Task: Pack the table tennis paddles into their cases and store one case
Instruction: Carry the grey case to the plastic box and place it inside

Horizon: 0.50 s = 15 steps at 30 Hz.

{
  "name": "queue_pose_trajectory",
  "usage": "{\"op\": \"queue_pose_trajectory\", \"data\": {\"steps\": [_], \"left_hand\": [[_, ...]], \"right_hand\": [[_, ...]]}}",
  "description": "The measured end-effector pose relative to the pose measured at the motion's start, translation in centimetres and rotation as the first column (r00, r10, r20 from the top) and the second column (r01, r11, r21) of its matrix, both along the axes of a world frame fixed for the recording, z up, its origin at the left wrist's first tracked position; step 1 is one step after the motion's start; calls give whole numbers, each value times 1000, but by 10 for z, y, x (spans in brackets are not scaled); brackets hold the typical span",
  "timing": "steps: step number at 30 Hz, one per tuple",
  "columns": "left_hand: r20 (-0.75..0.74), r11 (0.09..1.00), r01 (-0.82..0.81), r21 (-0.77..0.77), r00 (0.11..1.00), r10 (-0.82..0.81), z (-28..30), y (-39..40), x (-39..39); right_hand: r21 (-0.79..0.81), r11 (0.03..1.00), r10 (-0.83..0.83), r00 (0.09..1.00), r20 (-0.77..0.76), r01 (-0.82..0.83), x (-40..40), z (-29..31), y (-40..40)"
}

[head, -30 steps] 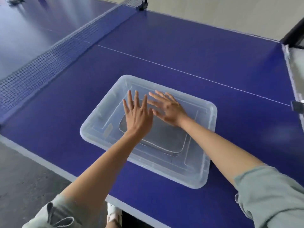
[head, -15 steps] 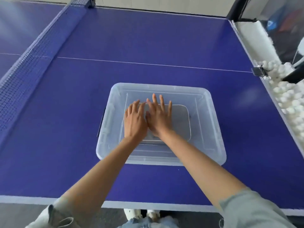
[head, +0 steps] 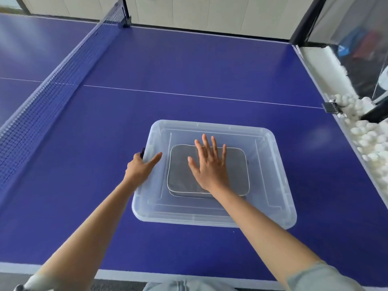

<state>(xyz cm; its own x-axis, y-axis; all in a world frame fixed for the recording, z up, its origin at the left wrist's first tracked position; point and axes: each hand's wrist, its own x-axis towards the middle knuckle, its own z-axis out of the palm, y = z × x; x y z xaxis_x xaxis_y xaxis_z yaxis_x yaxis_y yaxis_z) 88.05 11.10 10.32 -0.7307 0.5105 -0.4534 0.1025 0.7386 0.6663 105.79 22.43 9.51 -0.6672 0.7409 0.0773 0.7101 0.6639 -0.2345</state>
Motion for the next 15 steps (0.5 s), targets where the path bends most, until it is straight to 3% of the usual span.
{"op": "queue_pose_trajectory", "data": {"steps": [2, 7, 15], "left_hand": [[-20, 1000, -13, -24, 1000, 13, 0, 0, -1], [-301, 1000, -22, 9, 953, 24, 7, 1, -1], [-393, 997, -47, -65, 919, 18, 14, 15, 16]], "right_hand": [[-5, 1000, 1, 1000, -8, -1, 0, 0, 0], [1, 1000, 1, 1000, -9, -1, 0, 0, 0], [4, 1000, 1, 1000, -8, -1, 0, 0, 0]]}}
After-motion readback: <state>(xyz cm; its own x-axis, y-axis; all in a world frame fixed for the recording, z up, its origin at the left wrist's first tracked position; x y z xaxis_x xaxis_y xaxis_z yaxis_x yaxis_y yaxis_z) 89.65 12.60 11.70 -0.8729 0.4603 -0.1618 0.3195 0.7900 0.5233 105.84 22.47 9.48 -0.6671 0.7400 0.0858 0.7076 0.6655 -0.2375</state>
